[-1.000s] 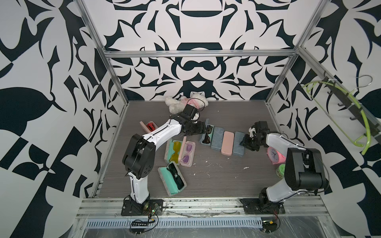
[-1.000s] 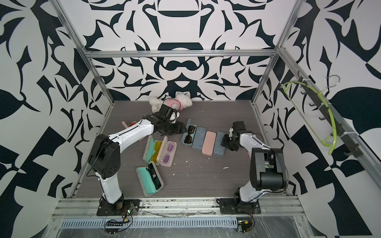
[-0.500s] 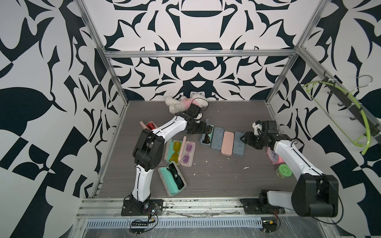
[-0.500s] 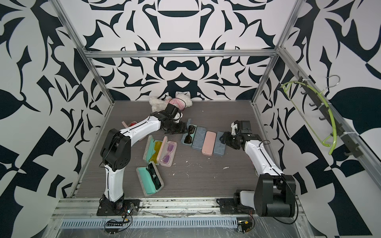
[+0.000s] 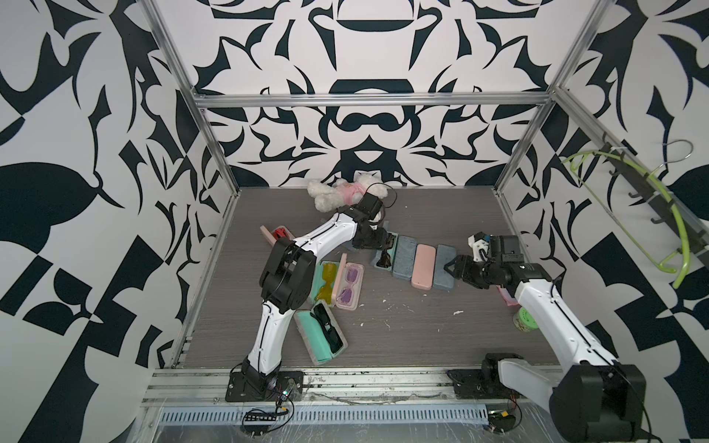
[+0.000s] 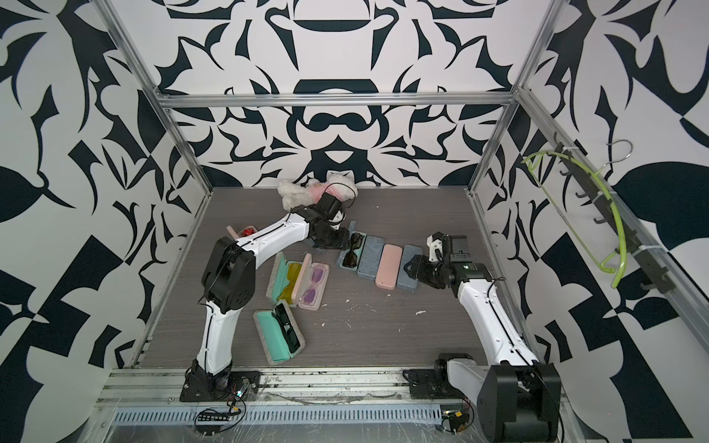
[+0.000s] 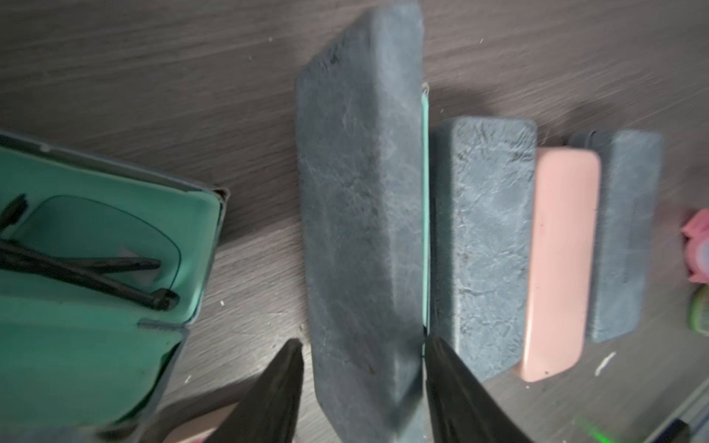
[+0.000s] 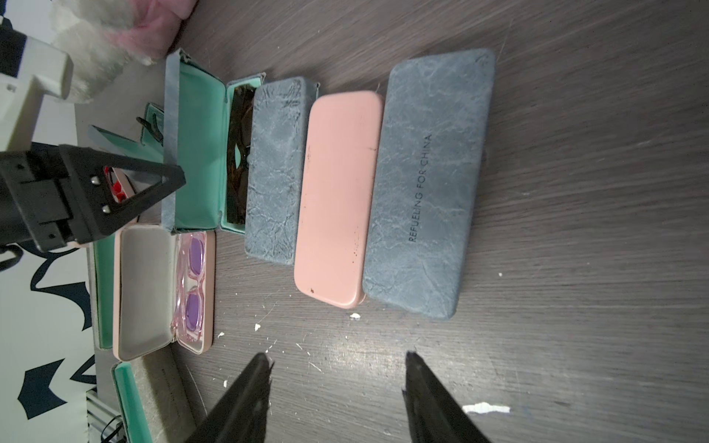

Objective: Close the glasses case
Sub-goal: Pick up the glasses case at the center of the board.

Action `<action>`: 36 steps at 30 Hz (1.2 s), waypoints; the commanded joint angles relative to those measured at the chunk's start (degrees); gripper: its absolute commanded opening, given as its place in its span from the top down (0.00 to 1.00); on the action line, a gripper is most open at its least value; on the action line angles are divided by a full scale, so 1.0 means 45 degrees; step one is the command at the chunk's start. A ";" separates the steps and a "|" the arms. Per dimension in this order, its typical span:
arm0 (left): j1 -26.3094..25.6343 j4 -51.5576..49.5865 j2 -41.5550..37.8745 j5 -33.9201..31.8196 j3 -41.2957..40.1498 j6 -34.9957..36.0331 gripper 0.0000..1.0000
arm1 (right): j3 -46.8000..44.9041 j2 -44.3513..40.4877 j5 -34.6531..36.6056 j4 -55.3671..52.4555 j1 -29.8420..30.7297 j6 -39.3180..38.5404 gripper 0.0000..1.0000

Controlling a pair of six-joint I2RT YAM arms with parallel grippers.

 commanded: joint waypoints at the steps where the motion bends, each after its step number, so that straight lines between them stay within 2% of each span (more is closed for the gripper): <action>1: -0.0210 -0.0894 0.0417 -0.0621 0.0568 0.0384 0.48 | -0.0082 -0.0231 -0.0126 -0.0133 0.0123 0.0000 0.42; 9: -0.0422 -0.1479 0.0725 -0.1445 0.1036 0.0523 0.62 | -0.0128 -0.0280 -0.0069 -0.0150 0.0212 -0.0038 0.42; 15: -0.0489 -0.1601 0.0552 -0.2041 0.1125 0.0504 0.67 | -0.0008 -0.0290 -0.0018 -0.0253 0.0232 -0.0092 0.42; 36: -0.0785 -0.2265 -0.0827 -0.3537 0.0580 0.0601 0.71 | -0.0059 -0.0602 0.0067 -0.0347 0.0415 0.0045 0.44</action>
